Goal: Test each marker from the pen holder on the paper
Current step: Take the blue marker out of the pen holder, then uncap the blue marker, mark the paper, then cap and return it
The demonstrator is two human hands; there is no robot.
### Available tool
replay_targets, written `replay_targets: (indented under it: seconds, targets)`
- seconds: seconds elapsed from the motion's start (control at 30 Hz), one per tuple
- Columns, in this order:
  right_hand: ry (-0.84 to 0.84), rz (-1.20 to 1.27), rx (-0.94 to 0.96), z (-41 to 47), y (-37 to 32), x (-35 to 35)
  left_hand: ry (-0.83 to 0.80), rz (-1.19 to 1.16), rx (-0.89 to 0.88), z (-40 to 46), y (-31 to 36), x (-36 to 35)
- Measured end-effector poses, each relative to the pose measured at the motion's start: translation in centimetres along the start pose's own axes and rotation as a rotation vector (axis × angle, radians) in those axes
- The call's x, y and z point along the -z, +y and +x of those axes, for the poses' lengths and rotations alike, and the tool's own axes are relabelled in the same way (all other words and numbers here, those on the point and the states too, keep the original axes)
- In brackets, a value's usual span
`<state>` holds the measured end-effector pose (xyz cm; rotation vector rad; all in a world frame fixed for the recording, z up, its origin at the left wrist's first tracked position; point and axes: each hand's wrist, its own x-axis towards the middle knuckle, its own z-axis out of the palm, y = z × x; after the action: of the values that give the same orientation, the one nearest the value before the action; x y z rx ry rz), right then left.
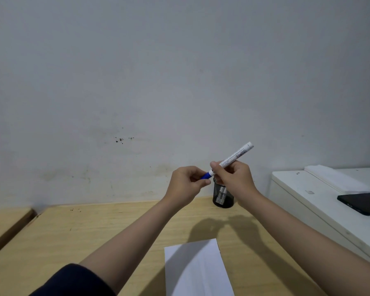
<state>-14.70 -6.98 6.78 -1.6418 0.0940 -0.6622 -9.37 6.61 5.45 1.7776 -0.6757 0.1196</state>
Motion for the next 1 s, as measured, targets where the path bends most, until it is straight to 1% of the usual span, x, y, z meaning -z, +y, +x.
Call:
replay_targets:
  seconds: [0.13, 0.2, 0.3, 0.43, 0.53, 0.57, 0.67, 0.77, 0.83, 0.93, 1.0]
  targets:
    - [-0.07, 0.0, 0.006, -0.2, 0.3, 0.1, -0.062, 0.05, 0.003, -0.3, -0.2, 0.3]
    - [-0.112, -0.003, 0.033, -0.3, 0.4, 0.3, -0.123, 0.092, 0.031, -0.4, -0.7, 0.8]
    - [-0.127, 0.03, 0.034, -0.4, 0.5, 0.8, -0.205, 0.156, 0.079, -0.5, -2.0, 1.8]
    - [-0.1, 0.045, 0.01, -0.7, 0.6, 1.3, -0.241, 0.397, 0.146, -0.3, -4.4, 3.1]
    - [-0.121, 0.013, 0.003, -1.4, 0.8, 1.2, -0.295, 0.543, 0.188, -0.1, -6.2, 3.8]
    - [-0.129, 0.002, 0.009, -1.5, 0.8, 1.0, -0.316, 0.58, 0.209, 0.0, -6.5, 4.0]
    - [-0.147, -0.012, 0.002, -1.3, 0.8, 0.6, -0.317, 0.647, 0.276, 1.0, -6.8, 4.4]
    - [-0.158, -0.028, -0.013, -3.0, 1.8, 0.4, -0.322, 0.687, 0.279, 0.0, -8.2, 4.5]
    - [-0.257, -0.091, -0.156, -5.6, 7.2, -1.7, -0.403, 0.698, 0.444, -4.2, -13.6, 3.8]
    - [-0.221, -0.069, -0.188, -6.8, 8.1, -1.8, -0.347, 0.631, 0.439, -4.8, -14.6, 3.4]
    - [-0.22, -0.043, -0.177, -6.5, 7.8, -1.8, -0.34, 0.602, 0.412, -4.1, -14.1, 3.5]
